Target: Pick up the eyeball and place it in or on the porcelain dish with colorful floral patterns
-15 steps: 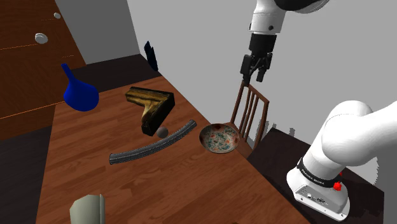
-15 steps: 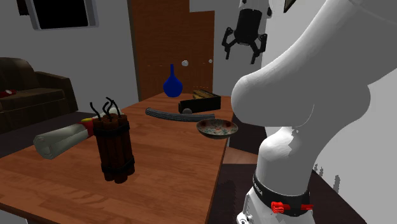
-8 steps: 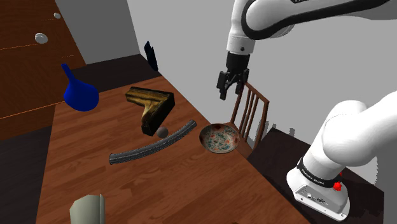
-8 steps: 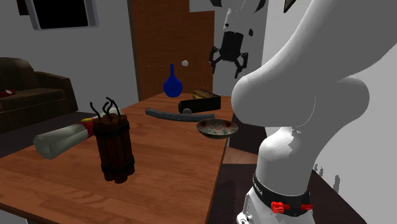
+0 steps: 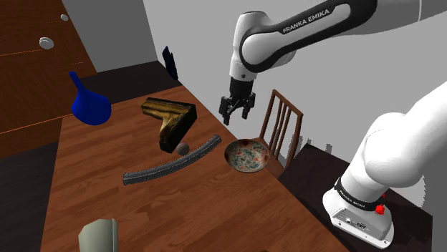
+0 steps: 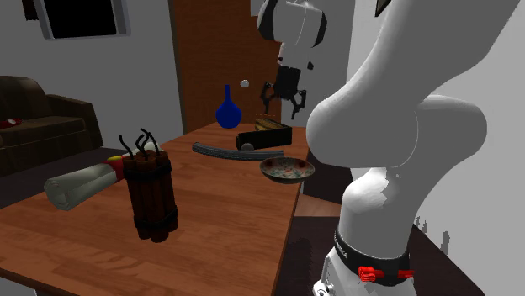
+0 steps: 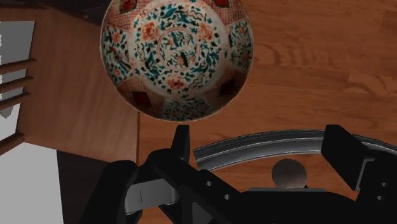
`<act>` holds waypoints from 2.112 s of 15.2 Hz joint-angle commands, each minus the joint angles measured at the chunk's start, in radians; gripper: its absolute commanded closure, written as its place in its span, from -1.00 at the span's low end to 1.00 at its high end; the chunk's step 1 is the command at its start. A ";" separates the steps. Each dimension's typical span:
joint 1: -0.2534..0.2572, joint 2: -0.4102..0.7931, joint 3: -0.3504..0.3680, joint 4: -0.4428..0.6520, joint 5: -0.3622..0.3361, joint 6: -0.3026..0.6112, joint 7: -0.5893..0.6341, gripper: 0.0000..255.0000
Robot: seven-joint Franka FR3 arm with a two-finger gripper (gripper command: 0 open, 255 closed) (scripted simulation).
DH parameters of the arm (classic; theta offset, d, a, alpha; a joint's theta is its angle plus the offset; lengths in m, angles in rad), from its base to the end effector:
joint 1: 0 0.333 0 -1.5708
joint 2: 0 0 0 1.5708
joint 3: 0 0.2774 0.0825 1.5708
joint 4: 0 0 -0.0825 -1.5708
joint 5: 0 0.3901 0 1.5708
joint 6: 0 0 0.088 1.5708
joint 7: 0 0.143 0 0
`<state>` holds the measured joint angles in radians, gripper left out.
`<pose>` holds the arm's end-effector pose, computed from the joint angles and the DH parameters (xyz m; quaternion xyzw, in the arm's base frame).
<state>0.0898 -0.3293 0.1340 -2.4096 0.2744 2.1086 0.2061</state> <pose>0.4470 0.1214 0.3638 -0.9932 0.0630 0.0065 0.0977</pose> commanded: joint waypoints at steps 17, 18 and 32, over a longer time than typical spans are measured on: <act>0.079 0.689 0.063 0.429 -0.095 0.356 0.193 -1.00; 0.087 0.728 0.059 0.466 -0.104 0.362 0.204 -1.00; 0.115 0.862 0.051 0.535 -0.122 0.434 0.223 -1.00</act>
<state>0.2051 0.5316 0.1846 -1.8753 0.1526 2.5426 0.4292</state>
